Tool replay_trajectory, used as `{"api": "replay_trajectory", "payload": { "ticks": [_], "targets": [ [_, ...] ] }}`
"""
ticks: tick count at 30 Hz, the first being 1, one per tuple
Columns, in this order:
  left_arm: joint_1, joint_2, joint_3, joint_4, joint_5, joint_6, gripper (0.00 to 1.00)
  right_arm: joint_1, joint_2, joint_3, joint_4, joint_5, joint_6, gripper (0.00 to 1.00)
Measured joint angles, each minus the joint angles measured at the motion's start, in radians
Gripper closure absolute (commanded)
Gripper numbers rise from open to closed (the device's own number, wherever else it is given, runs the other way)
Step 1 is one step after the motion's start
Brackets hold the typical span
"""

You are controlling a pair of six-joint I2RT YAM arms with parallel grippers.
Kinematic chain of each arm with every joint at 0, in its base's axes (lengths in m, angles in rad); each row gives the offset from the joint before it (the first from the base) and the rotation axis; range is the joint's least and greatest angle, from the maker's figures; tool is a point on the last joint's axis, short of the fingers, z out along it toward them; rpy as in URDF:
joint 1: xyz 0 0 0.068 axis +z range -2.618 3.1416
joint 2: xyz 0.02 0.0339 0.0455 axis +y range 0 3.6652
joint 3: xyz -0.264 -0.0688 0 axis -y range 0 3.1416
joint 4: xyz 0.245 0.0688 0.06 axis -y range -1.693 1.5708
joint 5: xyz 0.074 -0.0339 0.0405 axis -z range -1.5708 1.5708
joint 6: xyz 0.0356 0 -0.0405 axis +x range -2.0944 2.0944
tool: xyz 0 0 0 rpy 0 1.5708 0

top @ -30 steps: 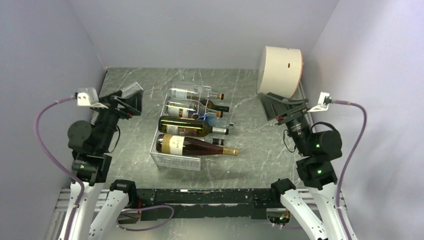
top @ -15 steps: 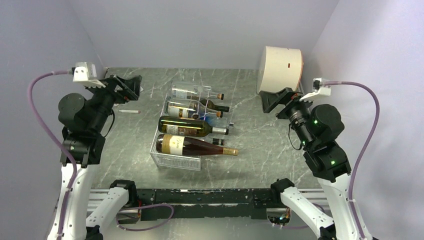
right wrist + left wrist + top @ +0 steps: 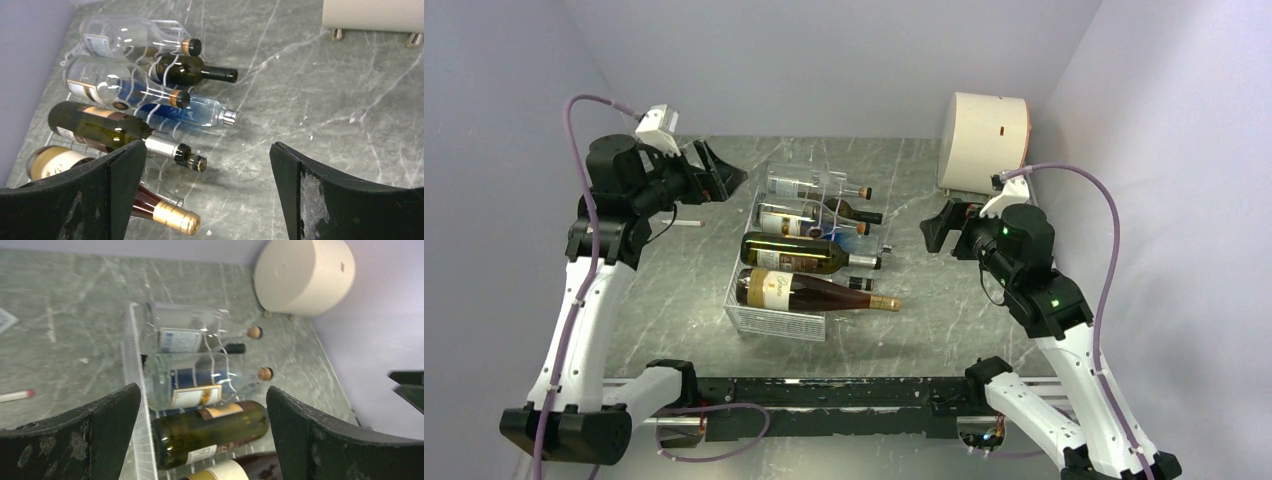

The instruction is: Take the wine bottle off the wine rack

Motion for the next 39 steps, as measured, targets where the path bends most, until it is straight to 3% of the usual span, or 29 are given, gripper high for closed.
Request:
{"api": "replay_trajectory", "payload": {
  "ticks": [5, 11, 19, 24, 31, 39],
  "targets": [
    [-0.054, 0.045, 0.016, -0.016, 0.103, 0.007, 0.01, 0.0, 0.021, -0.007, -0.012, 0.0, -0.012, 0.0],
    [-0.348, 0.108, 0.094, -0.022, 0.093, 0.076, 0.01, 0.001, 0.013, -0.007, -0.011, 0.008, -0.021, 0.0],
    [-0.771, 0.272, 0.225, -0.089, -0.146, 0.265, 0.01, 0.002, -0.042, -0.007, -0.014, 0.148, 0.024, 0.0],
    [-0.968, 0.401, 0.269, -0.151, -0.284, 0.405, 0.01, 0.002, -0.066, -0.007, -0.037, 0.237, 0.036, 0.0],
    [-1.108, 0.509, 0.271, -0.224, -0.357, 0.556, 0.01, 0.002, -0.121, -0.006, -0.063, 0.332, 0.024, 0.0],
    [-1.146, 0.604, 0.273, -0.281, -0.374, 0.65, 0.01, 0.002, -0.181, -0.003, -0.064, 0.372, 0.002, 0.0]
  ]
}}
